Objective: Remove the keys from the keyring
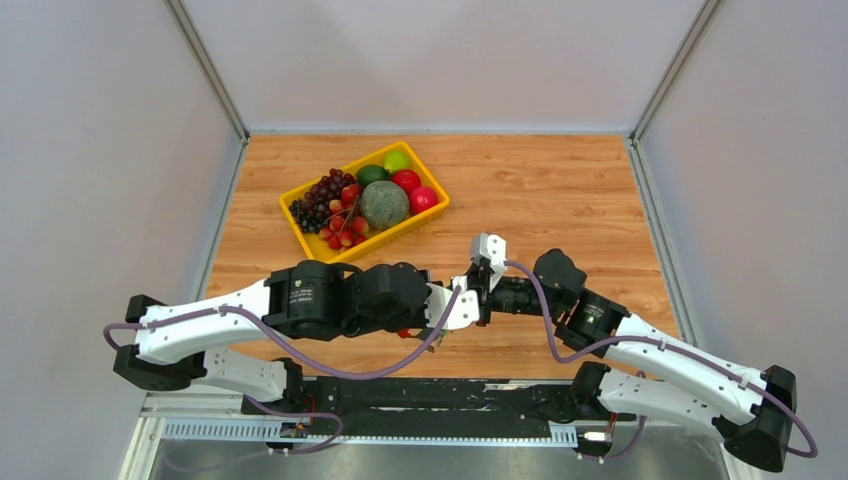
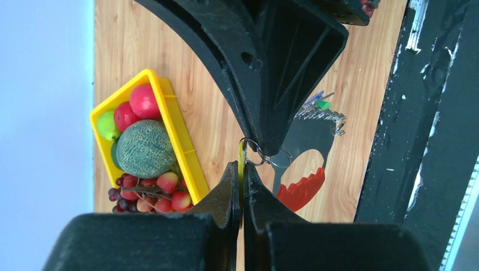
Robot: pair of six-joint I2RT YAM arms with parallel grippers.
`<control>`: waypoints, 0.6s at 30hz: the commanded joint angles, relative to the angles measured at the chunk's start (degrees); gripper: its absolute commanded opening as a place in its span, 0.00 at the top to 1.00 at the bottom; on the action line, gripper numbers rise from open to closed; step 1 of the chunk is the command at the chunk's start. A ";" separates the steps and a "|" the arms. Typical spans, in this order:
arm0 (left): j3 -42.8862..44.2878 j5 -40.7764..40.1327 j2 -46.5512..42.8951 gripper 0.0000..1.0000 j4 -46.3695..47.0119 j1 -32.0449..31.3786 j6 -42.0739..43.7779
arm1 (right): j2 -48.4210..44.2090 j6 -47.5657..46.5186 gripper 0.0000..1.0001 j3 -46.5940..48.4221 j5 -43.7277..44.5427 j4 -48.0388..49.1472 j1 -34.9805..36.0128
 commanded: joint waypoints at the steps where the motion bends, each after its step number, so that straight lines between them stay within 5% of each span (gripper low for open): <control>1: 1.19 -3.67 -0.36 1.00 7.00 0.45 -3.16 | -2.46 -1.67 1.00 -0.63 -7.27 3.00 2.34; 5: 1.03 -2.22 -0.50 1.00 7.64 0.96 -4.62 | -3.95 -1.96 0.81 -1.18 -3.46 2.46 2.43; 10: 1.04 -1.86 -0.49 1.00 7.77 0.98 -5.31 | -7.88 -2.03 0.74 -1.58 7.33 -0.04 2.42; 15: 1.31 -3.62 0.39 1.00 6.32 0.98 -6.39 | -14.33 -2.67 0.51 -3.72 12.46 -1.20 2.43; 18: 2.08 -4.54 1.33 1.00 5.16 0.98 -7.15 | -16.25 -3.12 0.48 -4.10 14.10 -3.58 2.39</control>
